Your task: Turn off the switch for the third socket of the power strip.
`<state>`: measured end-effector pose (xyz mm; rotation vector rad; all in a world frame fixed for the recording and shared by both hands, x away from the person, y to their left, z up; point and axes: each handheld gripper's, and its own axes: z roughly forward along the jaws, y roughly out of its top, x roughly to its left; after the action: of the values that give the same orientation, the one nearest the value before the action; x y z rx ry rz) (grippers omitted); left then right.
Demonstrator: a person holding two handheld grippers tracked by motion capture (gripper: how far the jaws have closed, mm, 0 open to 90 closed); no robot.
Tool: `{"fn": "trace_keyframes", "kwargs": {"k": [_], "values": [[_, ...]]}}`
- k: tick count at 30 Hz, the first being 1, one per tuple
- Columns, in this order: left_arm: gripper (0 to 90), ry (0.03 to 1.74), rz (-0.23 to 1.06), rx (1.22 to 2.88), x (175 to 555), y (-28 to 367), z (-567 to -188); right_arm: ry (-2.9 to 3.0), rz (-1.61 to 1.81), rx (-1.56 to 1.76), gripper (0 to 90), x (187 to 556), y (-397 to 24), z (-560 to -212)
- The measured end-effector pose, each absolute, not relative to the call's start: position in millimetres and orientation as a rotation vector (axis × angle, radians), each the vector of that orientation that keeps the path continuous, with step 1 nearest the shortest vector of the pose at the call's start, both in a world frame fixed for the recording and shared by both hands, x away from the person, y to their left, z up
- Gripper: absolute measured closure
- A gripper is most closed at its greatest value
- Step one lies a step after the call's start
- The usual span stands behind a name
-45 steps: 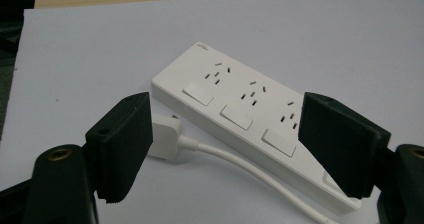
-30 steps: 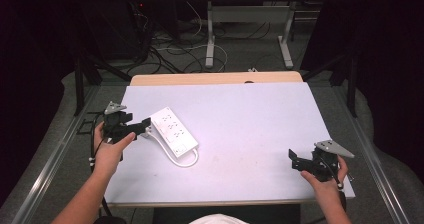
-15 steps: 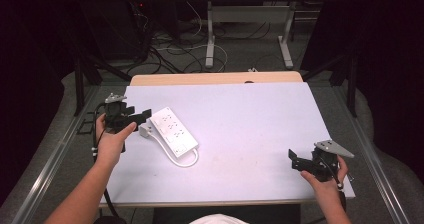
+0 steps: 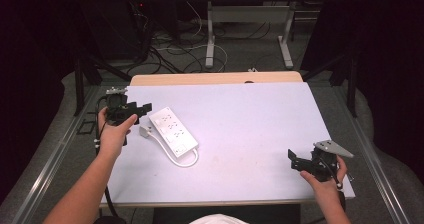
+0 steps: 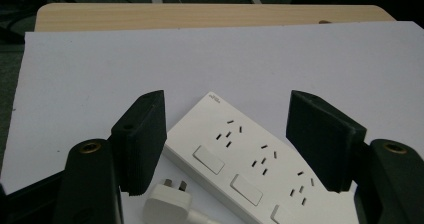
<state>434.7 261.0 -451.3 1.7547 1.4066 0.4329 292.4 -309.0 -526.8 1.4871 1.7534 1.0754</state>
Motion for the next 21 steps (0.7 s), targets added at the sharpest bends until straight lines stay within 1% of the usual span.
{"fn": "trace_keyframes", "kwargs": {"k": [12,21], "values": [[39.0,1.473,0.384,1.781,452,262,-459,1.746,1.085,1.485,0.9,294,-309,-528],[46.8,1.526,0.326,1.787,461,263,-466,1.752,1.085,1.478,1.1,294,-308,-529]]}}
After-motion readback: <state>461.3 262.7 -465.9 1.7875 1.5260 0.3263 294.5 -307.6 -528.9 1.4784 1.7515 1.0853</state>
